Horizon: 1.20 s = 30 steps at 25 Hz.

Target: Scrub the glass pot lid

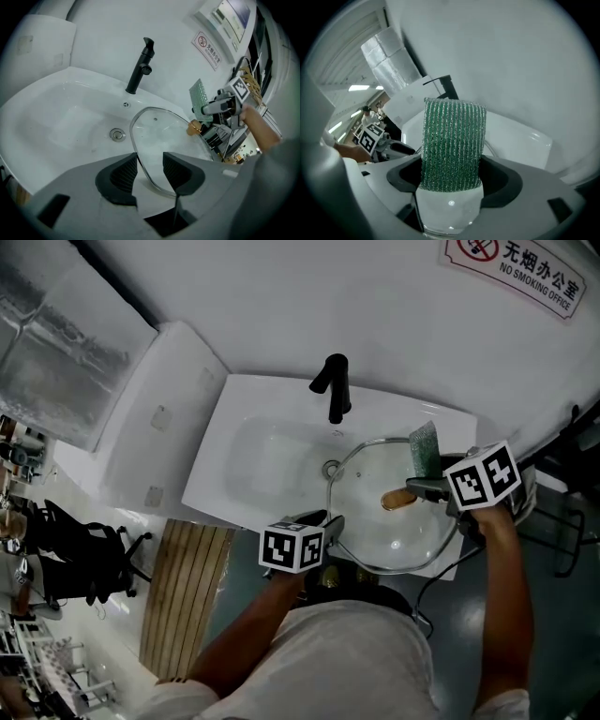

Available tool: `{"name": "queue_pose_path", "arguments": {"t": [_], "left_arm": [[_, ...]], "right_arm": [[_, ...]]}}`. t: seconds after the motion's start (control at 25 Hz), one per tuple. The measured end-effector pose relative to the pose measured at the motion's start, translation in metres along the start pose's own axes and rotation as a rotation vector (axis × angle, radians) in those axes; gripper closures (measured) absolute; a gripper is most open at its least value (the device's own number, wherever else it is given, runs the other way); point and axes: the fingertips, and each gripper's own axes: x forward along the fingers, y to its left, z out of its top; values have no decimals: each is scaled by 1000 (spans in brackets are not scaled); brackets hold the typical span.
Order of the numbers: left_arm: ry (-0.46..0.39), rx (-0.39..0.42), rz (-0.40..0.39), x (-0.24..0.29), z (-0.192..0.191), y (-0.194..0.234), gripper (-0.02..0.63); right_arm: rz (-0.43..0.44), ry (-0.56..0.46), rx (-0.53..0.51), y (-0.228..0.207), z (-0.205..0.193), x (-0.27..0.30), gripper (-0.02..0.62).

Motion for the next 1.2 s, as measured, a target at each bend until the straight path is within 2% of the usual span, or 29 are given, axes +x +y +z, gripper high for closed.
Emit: {"name": "queue_pose_path", "arguments": {"t": [0.24, 0.44, 0.88, 1.2], "left_arm": [[0, -1, 1, 0, 0, 0, 423], [2, -1, 1, 0, -1, 0, 423], [2, 0, 3, -1, 0, 0, 423], [6, -2, 1, -1, 0, 0, 423]], "right_arm": [[-165, 22, -271, 43, -6, -10, 247], [-258, 20, -404, 78, -22, -3, 247], [-306, -67, -573, 130, -58, 29, 247], [-301, -68, -570, 124, -75, 43, 247]]}}
